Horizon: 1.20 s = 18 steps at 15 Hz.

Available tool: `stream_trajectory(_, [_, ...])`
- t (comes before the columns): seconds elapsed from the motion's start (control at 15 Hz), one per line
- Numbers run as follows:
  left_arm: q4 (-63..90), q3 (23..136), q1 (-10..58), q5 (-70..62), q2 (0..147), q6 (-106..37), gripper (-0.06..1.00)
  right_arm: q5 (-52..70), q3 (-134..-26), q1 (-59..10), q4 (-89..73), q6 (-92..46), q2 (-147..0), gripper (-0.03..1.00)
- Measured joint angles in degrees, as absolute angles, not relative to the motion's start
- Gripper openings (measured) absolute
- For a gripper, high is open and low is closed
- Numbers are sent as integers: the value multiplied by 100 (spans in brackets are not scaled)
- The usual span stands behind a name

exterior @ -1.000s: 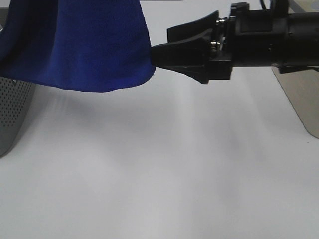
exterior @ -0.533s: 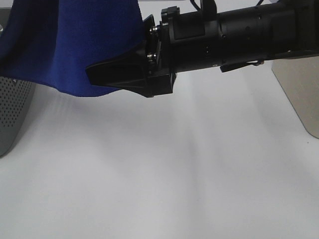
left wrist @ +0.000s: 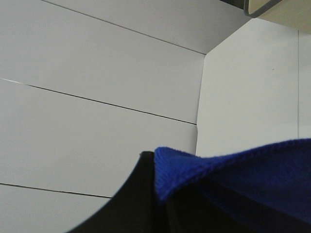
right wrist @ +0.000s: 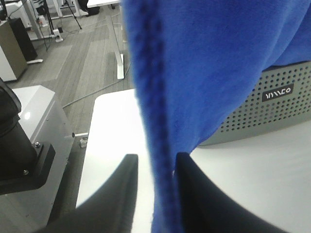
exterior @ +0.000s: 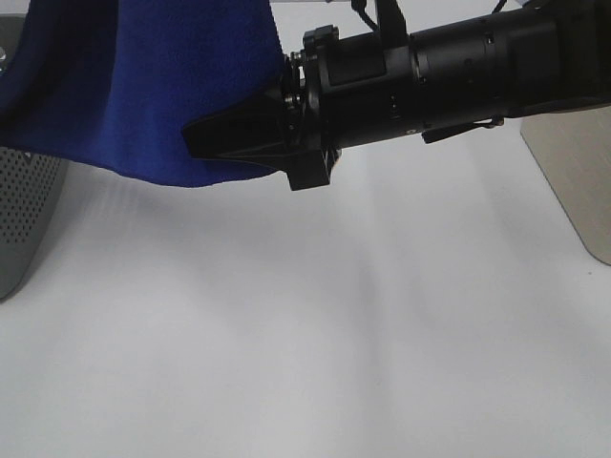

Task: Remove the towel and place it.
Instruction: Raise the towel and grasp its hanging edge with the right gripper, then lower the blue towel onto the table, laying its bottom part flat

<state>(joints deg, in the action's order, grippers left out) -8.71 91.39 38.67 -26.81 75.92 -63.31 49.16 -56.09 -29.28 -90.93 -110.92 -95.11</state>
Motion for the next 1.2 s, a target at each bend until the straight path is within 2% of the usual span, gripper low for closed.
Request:
stream_trajectory(0.73, [-865,9139,3867,-2681,7592,-6331,0,4693,-5609,-2916,-8130,-10227,-9087,26])
stream_trajectory(0.93, [-842,9139,3867,-2681,7592,-6331,0,4693,-5609,-2848,-7695,-9861,-8909,16])
stream_trajectory(1.0, [-837,9139,3867,-2681,7592,-6331,0,4693,-5609,-2830,-7620,-9757,-8858,6])
stream_trajectory(1.07, [-819,9139,3867,-2681,7592,-6331,0,4704,-5609,-2813,-7511,-9586,-8841,1])
stream_trajectory(1.2, [-785,9139,3867,-2681,7592,-6331,0,4727,-5609,-2813,-7460,-9293,-8841,1])
